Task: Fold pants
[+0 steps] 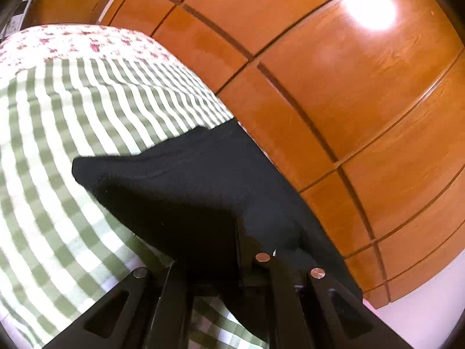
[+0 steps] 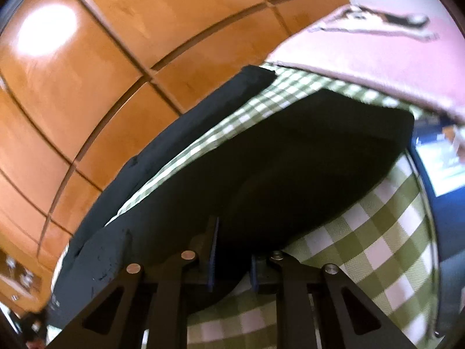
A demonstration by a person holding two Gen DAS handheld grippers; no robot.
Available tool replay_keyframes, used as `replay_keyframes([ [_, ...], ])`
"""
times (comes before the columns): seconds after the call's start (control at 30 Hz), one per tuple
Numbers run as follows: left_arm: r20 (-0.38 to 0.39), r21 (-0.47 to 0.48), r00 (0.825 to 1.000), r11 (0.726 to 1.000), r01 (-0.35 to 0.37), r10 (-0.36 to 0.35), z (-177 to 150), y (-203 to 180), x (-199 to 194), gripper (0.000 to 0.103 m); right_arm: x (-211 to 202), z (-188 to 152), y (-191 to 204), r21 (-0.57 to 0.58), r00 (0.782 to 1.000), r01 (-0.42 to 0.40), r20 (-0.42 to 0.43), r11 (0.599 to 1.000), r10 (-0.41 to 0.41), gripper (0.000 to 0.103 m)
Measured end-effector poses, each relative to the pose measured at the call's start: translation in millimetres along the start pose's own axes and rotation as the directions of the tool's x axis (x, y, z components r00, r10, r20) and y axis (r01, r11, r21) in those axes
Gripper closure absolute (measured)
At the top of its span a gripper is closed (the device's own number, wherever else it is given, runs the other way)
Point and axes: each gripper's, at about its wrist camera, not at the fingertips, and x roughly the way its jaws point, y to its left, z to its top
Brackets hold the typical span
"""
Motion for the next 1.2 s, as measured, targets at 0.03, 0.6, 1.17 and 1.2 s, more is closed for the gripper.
replay_keyframes([
  [0.03, 0.007, -0.009, 1.000, 1.000, -0.001, 0.001, 2.7, 3.5, -7.1, 0.097, -6.8, -1.8, 5.6, -0.026, 1.000, -0.012, -0.001, 1.000, 0.012, 0.086],
  [0.6, 0.030, -0.206, 0.977, 0.958, -0.201, 0.211, -18.2, 107.6, -80.8, 0.079, -32.6, -56.7, 3.3, -0.005, 0.979, -0.171, -0.115, 0.985, 0.170, 0.070],
  [1.17, 0.314, 0.125, 0.932, 0.965, -0.229, 0.180, -22.7, -32.7, -92.1, 0.059, -62.4, 2.0, -0.6, -0.063, 0.998, 0.048, 0.049, 0.997, -0.045, 0.093],
  [1.2, 0.351, 0.118, 0.913, 0.957, -0.266, 0.210, -21.2, -29.8, -98.8, 0.059, -61.9, -0.4, -1.7, -0.079, 0.997, 0.073, 0.045, 0.994, -0.070, 0.093],
])
